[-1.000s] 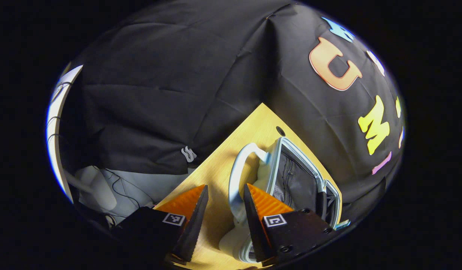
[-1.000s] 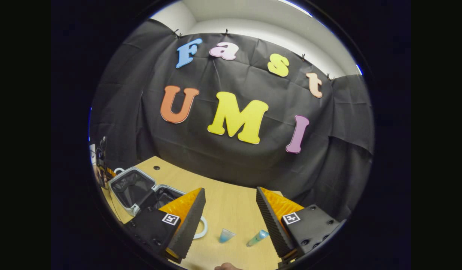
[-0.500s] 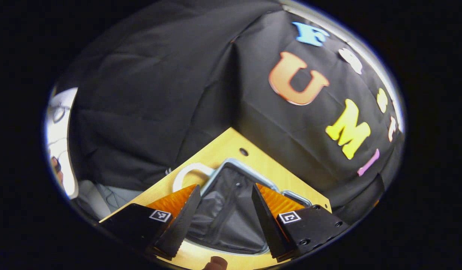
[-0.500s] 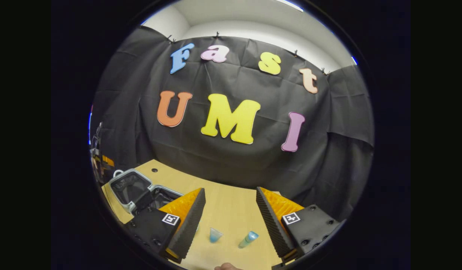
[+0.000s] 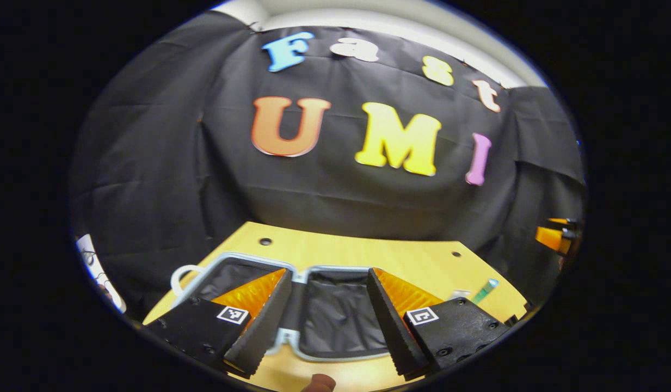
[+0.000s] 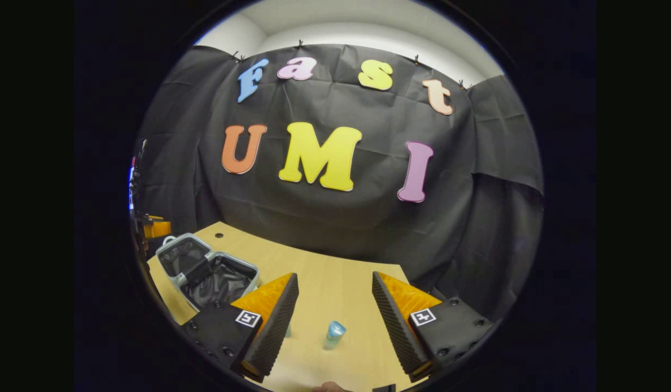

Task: First open the suitcase, pack the skin care products into it, and then close the suitcase.

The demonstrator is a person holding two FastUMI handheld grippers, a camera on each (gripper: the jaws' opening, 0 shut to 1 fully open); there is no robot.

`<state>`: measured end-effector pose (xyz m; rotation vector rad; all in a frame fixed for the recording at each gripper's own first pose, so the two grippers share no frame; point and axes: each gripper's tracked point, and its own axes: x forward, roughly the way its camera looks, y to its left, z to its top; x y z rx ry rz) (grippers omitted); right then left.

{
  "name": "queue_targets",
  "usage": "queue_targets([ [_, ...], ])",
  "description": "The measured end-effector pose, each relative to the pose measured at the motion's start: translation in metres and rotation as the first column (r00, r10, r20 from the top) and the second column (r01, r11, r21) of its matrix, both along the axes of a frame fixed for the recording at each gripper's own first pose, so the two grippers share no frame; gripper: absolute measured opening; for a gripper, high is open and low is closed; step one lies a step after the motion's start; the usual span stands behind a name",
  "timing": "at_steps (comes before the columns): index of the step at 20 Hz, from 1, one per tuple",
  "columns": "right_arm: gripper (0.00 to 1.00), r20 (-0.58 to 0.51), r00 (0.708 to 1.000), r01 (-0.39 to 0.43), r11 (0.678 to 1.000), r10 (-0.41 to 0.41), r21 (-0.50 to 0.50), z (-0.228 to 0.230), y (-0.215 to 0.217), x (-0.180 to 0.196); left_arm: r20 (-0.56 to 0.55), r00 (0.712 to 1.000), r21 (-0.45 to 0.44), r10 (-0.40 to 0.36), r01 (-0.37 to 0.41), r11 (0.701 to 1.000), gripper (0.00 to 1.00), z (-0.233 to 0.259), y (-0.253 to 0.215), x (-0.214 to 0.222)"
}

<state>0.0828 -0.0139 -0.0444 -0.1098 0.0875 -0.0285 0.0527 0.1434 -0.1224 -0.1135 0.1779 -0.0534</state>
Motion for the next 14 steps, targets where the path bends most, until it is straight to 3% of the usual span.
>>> queue_targets([
  [6, 0.81, -0.053, 0.998, 0.018, 1.000, -0.019, -0.021, -0.031, -0.066, -0.004, -0.073, 0.984, -0.024, -0.164, 0.163, 0.986, 0.90, -0.058, -0.147, 0.003],
  [11, 0.80, -0.114, 0.993, 0.032, 0.998, -0.038, -0.049, -0.061, -0.108, -0.007, -0.130, 0.967, 0.040, -0.218, 0.225, 0.974, 0.90, -0.111, -0.218, 0.024],
  [14, 0.81, -0.142, 0.989, 0.040, 0.997, -0.048, -0.060, -0.075, -0.126, -0.007, -0.194, 0.955, 0.064, -0.226, 0.242, 0.968, 0.90, -0.146, -0.237, 0.047],
])
